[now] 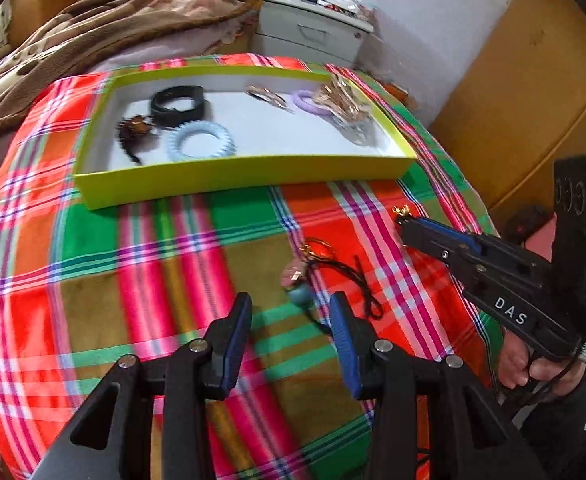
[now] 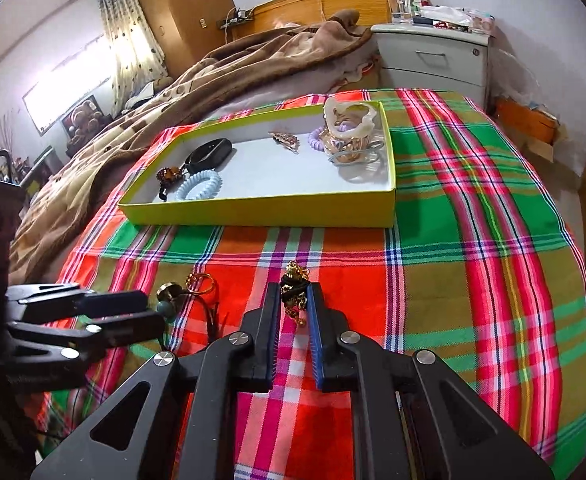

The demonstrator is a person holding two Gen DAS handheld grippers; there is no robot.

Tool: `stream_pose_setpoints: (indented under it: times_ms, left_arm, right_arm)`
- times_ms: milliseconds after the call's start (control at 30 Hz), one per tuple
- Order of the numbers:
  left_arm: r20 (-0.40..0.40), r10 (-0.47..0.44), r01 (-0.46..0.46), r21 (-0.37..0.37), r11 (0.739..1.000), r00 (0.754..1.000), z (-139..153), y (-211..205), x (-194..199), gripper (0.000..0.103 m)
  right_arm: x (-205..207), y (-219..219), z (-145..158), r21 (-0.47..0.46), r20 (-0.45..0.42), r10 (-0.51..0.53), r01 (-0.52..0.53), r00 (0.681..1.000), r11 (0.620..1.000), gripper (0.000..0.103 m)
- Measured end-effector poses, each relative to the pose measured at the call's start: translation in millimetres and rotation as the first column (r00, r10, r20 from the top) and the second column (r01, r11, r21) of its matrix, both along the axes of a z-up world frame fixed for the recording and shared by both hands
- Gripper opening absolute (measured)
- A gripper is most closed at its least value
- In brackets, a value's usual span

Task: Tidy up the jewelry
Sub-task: 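Grasp the gold brooch with the right tool while the left tool grasps the black bead hair tie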

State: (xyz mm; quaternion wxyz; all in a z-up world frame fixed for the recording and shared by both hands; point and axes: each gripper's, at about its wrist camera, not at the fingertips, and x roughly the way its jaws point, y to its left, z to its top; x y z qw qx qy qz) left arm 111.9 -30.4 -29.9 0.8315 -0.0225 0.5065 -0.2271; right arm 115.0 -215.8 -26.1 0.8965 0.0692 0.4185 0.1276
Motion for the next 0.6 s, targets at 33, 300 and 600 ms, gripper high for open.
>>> stream_pose_setpoints:
  times_ms: [33,300,600]
  left_arm:
    - [-0.003,-0.003,0.003,0.014,1.0,1.0,-1.7,-4.0,1.3,0.042]
    - [0.066,0.005,-0.011,0.093,0.996,0.998,-2.1,-13.4,3.7,0.037]
    - [0.058,0.068,-0.072,0.076,0.994,0.996,-3.1,6.3,7.7,0.016]
  right_arm:
    - [-0.1,-0.6,0.2,0.003,0.0,0.0,0.0,1.0,1.0,0.014]
    - [-5.1,-8.5,1.1,0.017,0.007,-0.019,0.019,1.0,1.0,0.014]
    - [-4.8,-9.5,-0.1,0.028,0.006,-0.02,0.02,1.0,0.999,0.014]
